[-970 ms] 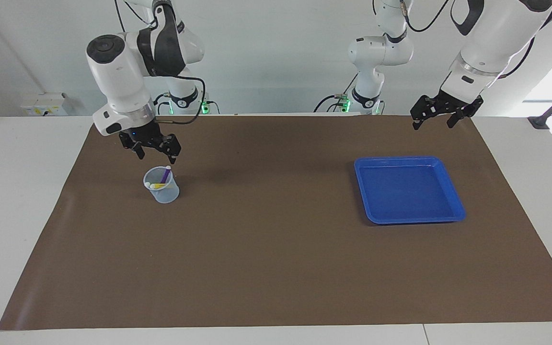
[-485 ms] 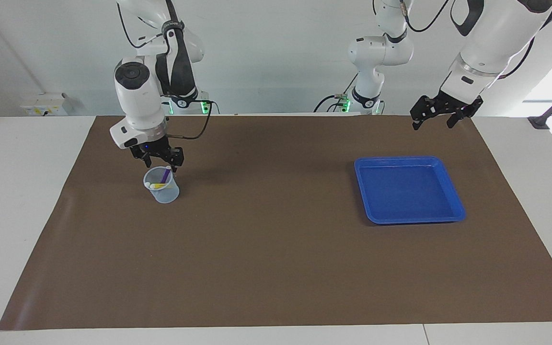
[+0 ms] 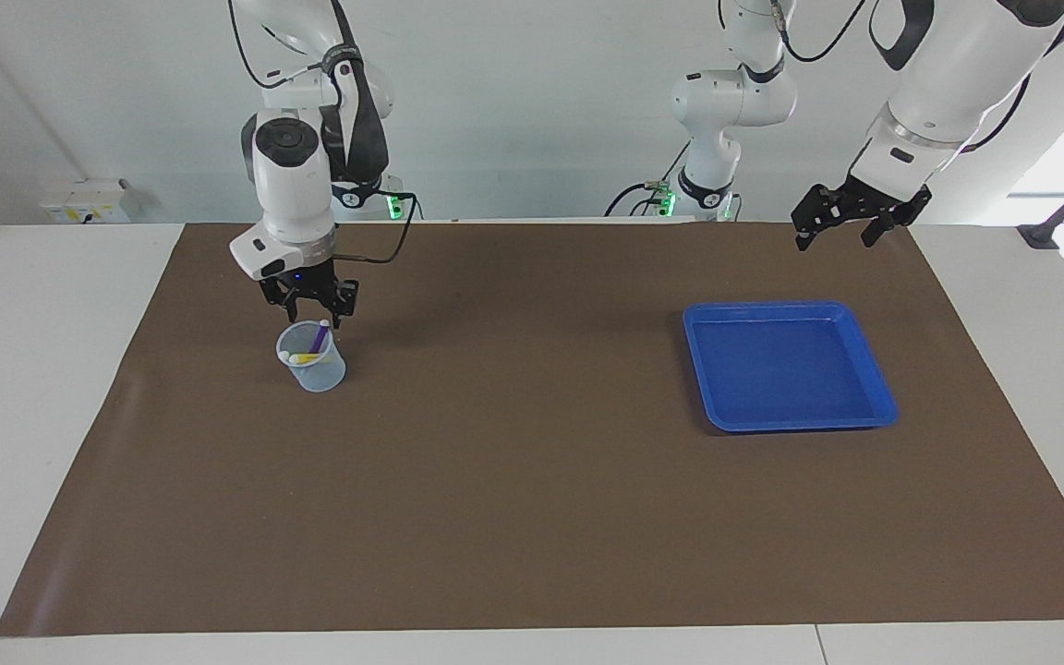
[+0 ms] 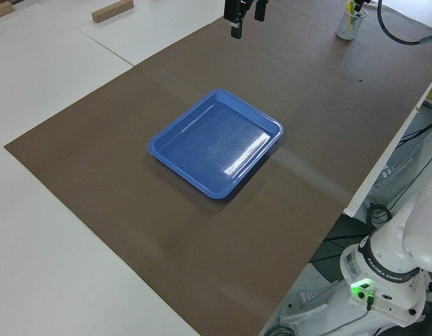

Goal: Right arm passes pens to left for tray arrangement

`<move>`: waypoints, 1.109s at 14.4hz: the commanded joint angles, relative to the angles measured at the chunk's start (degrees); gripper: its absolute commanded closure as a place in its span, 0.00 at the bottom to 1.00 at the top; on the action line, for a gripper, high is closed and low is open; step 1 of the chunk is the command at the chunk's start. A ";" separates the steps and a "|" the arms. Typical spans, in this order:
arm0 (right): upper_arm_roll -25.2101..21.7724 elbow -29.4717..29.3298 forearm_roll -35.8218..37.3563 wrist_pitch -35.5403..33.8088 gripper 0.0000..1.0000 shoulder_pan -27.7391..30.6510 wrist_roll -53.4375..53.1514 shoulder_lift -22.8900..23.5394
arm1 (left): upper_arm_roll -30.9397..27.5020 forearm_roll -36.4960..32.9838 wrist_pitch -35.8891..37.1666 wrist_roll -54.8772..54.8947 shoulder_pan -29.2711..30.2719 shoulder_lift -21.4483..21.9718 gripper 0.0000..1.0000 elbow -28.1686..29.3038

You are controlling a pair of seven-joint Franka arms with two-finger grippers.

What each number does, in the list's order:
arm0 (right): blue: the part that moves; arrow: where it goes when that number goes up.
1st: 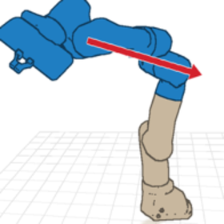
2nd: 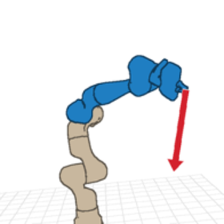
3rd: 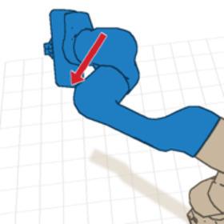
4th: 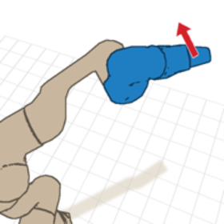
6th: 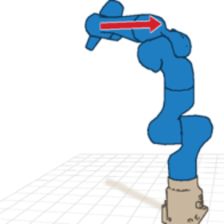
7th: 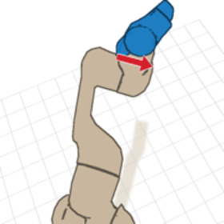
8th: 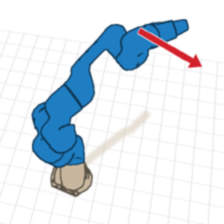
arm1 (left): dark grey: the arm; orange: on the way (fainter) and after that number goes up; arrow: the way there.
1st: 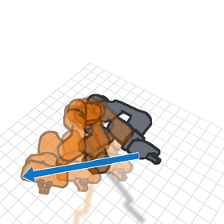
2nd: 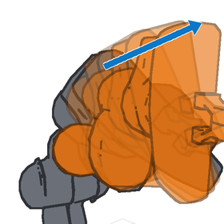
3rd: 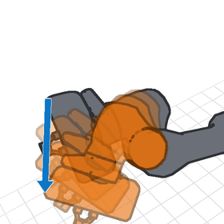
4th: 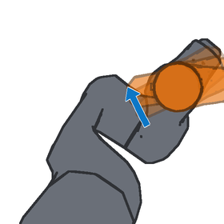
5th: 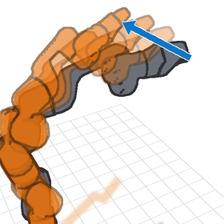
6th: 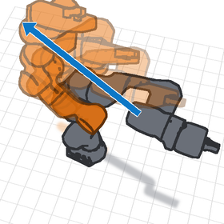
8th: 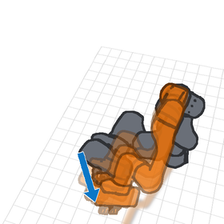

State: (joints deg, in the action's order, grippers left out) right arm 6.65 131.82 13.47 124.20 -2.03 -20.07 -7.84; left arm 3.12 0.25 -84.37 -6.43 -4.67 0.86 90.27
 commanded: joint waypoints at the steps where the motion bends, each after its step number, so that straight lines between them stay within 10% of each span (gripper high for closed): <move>1: 0.83 2.22 2.09 1.66 0.33 0.27 -1.03 -1.56 | -0.05 -1.12 0.18 0.28 0.27 1.25 0.00 1.31; 11: 1.88 3.71 5.96 3.51 0.40 0.18 -1.03 -1.38 | -0.05 -1.12 0.26 0.28 0.27 1.33 0.00 1.31; 16: 1.97 3.80 5.96 3.25 0.78 0.18 -0.76 -1.38 | -0.05 -1.12 0.44 0.19 0.19 1.33 0.00 1.31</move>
State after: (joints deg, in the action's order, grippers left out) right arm 8.28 134.09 17.95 126.56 -2.07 -20.07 -7.86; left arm 3.11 0.24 -84.37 -6.43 -4.65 0.88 90.27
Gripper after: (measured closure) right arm 0.630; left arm 0.000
